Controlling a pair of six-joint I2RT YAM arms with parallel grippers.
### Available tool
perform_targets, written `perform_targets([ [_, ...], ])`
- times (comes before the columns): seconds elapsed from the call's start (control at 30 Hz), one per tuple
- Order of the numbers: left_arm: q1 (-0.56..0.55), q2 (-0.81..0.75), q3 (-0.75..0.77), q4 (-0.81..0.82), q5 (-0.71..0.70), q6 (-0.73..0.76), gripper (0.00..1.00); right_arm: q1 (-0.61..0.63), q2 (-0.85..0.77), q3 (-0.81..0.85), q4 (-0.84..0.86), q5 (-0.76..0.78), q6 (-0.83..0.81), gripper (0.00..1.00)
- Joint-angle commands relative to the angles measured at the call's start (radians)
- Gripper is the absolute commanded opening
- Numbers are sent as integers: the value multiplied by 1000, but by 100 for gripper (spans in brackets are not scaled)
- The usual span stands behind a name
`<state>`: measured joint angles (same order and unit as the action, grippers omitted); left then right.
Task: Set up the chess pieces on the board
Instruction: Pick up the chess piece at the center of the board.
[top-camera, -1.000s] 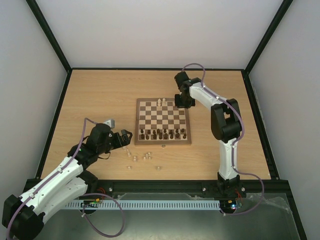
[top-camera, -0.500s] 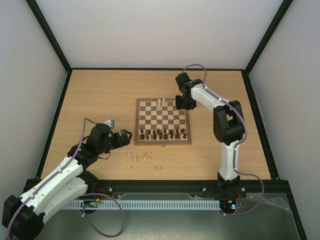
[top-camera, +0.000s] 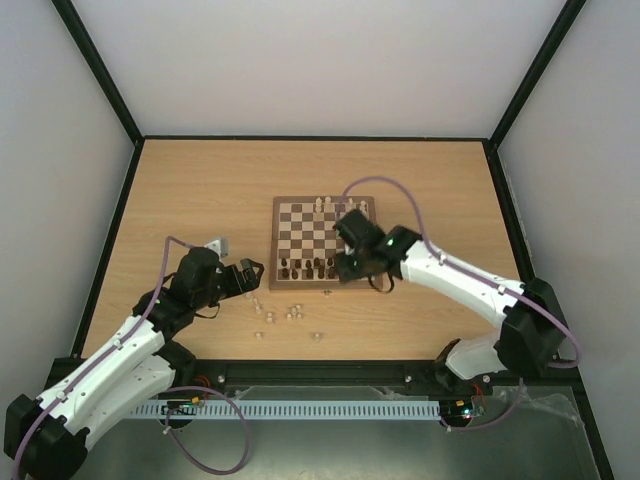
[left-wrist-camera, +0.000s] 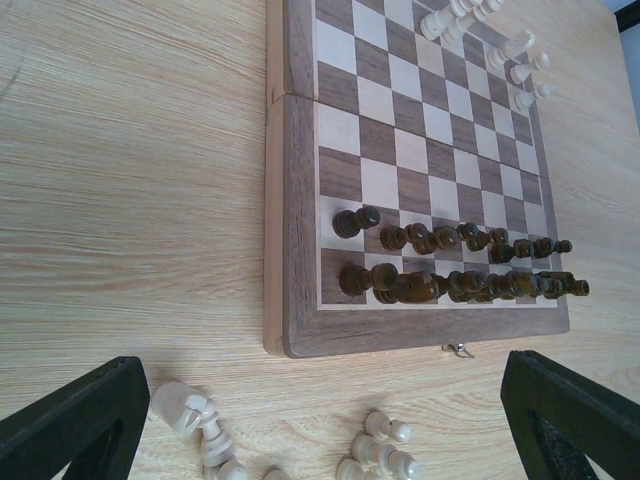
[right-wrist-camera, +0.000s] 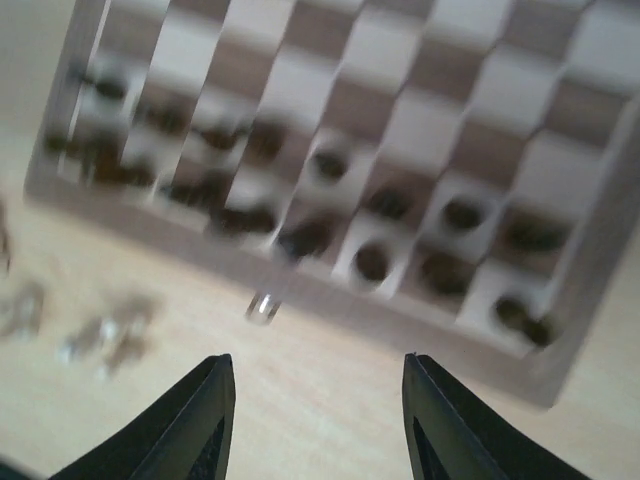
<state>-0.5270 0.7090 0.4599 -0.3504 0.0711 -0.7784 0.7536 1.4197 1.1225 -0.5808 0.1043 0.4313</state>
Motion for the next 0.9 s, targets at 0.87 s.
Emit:
perform_targets([
  [0.87,7,0,42,-18,-16,7,100,527,199,-128,59,-3,196,31],
])
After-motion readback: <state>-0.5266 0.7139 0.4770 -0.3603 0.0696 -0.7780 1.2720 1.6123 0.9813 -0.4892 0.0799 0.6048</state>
